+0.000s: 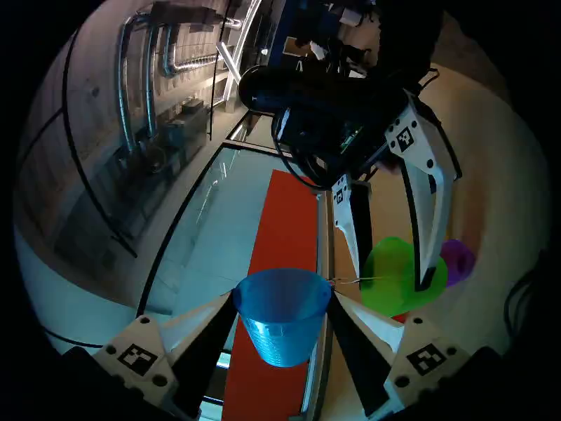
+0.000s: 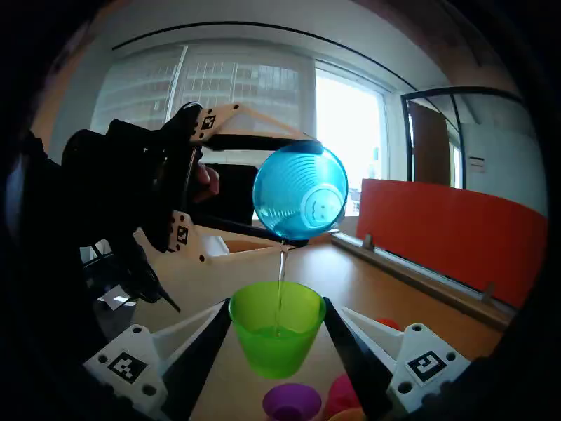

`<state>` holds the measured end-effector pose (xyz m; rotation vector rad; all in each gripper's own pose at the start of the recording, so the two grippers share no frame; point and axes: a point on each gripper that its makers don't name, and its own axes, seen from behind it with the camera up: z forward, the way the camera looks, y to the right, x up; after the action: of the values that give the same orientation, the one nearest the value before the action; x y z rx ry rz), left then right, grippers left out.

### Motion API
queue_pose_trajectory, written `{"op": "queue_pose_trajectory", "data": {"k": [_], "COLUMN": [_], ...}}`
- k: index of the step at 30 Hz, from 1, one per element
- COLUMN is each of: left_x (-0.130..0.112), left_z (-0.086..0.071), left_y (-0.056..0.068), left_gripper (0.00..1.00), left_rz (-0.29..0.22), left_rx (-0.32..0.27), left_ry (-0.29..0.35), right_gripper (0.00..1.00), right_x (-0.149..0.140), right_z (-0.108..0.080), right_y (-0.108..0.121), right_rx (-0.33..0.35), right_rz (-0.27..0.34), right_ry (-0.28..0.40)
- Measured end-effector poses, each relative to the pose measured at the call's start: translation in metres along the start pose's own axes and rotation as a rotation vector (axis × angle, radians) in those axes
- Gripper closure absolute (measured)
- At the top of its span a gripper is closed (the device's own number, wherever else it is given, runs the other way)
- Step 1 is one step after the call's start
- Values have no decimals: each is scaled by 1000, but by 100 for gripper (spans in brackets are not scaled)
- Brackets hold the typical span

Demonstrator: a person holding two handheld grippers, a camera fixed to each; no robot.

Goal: Pour water

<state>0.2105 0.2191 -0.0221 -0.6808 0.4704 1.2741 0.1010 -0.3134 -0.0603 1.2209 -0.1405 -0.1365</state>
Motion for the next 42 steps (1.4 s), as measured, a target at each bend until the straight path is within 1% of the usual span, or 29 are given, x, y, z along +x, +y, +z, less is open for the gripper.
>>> {"op": "queue_pose_trajectory", "data": {"k": [5, 14, 26, 35, 42], "left_x": [0, 1, 0, 1, 2], "left_z": [-1, -2, 2, 1, 2], "left_y": [-2, -5, -5, -2, -4], "left_gripper": [12, 13, 13, 12, 13], "left_rz": [17, 29, 59, 70, 83], "left_rx": [1, 2, 7, 4, 7], "left_ry": [-1, 0, 2, 3, 3], "right_gripper": [5, 5, 5, 5, 5], "right_x": [0, 0, 1, 1, 1], "right_z": [0, 0, 0, 0, -1], "right_y": [0, 1, 0, 0, 1], "right_rx": [0, -1, -1, 0, -3], "right_rz": [-2, 0, -3, -5, -6], "right_ry": [0, 1, 3, 4, 4]}}
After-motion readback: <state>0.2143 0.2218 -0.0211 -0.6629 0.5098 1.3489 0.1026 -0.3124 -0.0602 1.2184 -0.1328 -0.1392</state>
